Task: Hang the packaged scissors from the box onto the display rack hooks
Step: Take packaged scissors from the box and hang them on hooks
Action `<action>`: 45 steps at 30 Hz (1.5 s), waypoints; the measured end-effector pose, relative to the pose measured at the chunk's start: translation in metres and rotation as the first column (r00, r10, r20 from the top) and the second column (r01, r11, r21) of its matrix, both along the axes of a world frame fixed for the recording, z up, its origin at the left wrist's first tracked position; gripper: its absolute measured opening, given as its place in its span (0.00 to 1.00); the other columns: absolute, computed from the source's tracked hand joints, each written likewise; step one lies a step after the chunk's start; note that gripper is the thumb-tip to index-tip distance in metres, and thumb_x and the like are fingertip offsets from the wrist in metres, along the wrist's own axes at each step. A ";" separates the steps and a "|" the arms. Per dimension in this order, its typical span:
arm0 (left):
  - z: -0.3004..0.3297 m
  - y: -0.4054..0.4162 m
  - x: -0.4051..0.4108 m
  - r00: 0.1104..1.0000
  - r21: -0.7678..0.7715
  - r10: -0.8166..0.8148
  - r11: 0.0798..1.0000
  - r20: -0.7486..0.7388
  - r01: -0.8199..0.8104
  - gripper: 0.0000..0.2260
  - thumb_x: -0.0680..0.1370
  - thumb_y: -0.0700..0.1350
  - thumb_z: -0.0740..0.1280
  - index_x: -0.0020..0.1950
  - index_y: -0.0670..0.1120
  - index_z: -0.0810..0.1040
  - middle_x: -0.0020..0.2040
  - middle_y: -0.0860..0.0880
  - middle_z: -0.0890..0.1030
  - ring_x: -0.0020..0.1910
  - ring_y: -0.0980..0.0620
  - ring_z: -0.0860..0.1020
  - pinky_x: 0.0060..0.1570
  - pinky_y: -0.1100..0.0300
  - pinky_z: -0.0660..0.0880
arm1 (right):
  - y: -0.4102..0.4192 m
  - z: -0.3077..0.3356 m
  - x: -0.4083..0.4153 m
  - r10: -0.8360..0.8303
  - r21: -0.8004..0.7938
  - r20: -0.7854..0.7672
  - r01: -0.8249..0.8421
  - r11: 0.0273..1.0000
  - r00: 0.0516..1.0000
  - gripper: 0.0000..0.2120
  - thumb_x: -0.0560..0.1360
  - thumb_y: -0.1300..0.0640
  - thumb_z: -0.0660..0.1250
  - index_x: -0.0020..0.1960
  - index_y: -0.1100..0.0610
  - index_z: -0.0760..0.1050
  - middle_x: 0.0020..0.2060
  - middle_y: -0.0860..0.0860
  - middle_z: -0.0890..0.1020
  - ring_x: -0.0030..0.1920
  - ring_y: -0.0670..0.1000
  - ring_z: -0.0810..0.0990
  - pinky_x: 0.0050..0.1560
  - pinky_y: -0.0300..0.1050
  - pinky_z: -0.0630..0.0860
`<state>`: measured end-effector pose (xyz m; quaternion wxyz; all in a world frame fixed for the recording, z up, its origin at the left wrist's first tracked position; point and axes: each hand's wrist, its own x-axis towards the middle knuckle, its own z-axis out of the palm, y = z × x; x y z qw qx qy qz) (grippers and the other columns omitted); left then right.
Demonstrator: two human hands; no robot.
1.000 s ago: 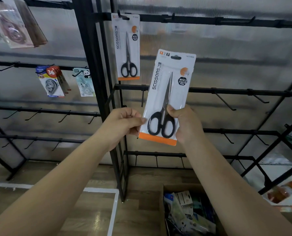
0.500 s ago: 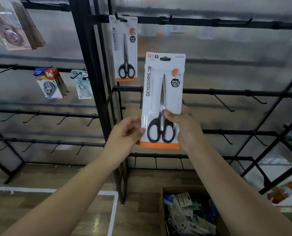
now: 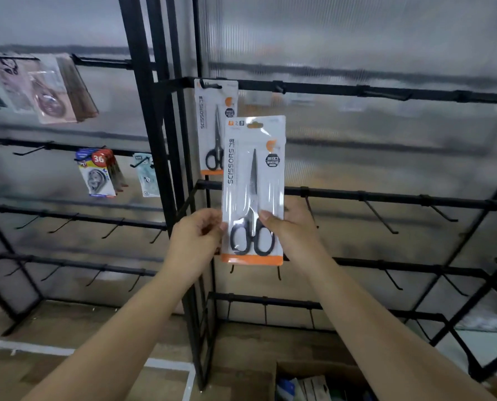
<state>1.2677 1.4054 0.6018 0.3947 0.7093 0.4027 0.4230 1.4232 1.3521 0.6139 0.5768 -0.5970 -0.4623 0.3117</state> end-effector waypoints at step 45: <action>0.068 0.101 -0.036 0.948 0.577 0.139 0.815 -0.287 0.055 0.17 0.80 0.40 0.58 0.69 0.46 0.65 0.35 0.51 0.73 0.35 0.46 0.77 0.38 0.49 0.76 | 0.091 0.031 -0.066 -0.188 0.272 0.036 0.171 0.947 0.982 0.29 0.78 0.68 0.60 0.74 0.48 0.60 0.65 0.47 0.72 0.58 0.48 0.74 0.57 0.44 0.75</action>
